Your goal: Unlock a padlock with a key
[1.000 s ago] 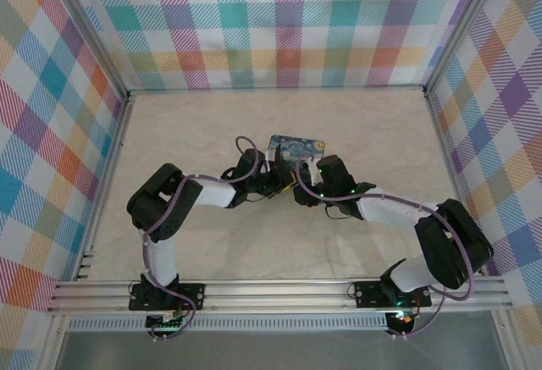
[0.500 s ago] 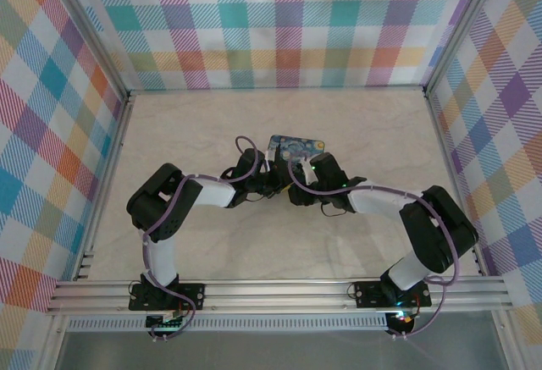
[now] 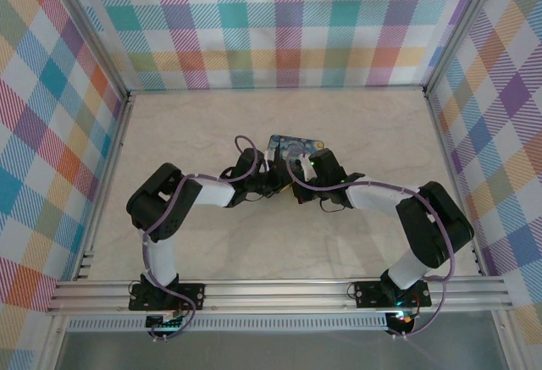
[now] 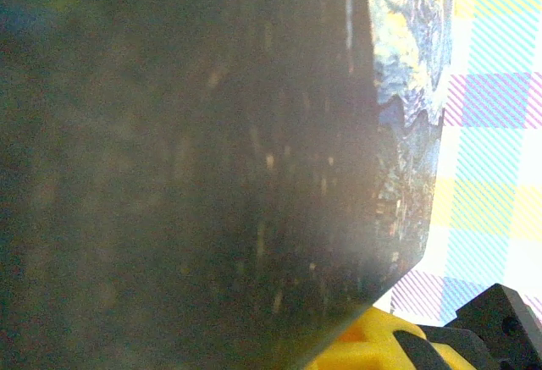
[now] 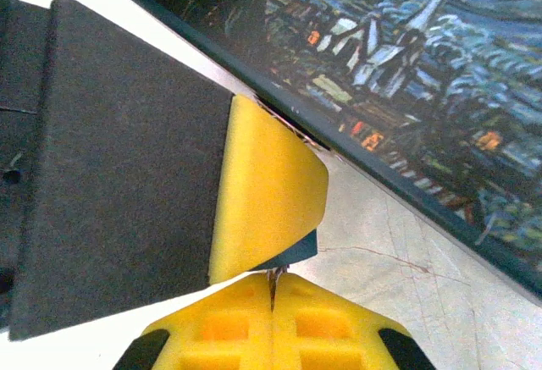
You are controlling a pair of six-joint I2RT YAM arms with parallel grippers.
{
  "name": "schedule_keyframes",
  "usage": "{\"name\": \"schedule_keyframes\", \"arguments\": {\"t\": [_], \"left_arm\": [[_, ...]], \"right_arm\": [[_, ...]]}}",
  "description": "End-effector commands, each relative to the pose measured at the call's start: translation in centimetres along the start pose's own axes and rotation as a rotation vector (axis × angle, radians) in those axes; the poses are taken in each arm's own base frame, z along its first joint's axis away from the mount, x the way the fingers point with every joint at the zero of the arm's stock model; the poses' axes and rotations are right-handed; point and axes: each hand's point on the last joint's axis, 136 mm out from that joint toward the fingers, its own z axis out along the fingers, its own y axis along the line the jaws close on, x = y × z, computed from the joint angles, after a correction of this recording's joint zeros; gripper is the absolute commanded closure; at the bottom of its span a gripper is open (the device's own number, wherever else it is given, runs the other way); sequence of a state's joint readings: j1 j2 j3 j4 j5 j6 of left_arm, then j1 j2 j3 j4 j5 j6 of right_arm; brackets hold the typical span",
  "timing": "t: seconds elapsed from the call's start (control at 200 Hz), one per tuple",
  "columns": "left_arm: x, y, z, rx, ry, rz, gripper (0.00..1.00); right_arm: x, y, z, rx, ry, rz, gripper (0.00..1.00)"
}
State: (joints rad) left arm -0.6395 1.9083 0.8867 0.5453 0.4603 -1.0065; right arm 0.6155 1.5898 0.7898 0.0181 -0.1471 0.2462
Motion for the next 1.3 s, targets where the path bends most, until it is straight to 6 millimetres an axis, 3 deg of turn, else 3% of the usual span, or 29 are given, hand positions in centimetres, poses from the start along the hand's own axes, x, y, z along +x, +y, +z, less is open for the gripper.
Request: {"name": "schedule_keyframes", "arguments": {"t": [0.0,0.14,0.245,0.51,0.84,1.295], "left_arm": [[1.7,2.2,0.0,-0.067,0.071,-0.098,1.00],[1.7,2.9,-0.9,-0.105,0.046,-0.110,0.71],[1.2,3.0,-2.3,-0.114,0.009,-0.114,0.63],[-0.7,4.2,-6.2,-0.174,-0.085,-0.110,0.59],[-4.3,4.1,-9.3,-0.220,-0.192,-0.075,0.57],[-8.2,2.8,-8.2,-0.241,-0.233,-0.006,0.54]], "right_arm": [[0.3,0.6,0.6,-0.030,0.023,-0.023,1.00],[1.0,0.5,0.9,-0.036,0.047,-0.044,1.00],[1.7,0.5,1.1,-0.041,0.074,-0.087,1.00],[2.9,0.3,1.8,-0.023,0.132,-0.163,1.00],[2.1,0.1,1.1,0.029,0.120,-0.227,1.00],[1.9,0.4,0.8,0.066,0.136,-0.295,1.00]]}}
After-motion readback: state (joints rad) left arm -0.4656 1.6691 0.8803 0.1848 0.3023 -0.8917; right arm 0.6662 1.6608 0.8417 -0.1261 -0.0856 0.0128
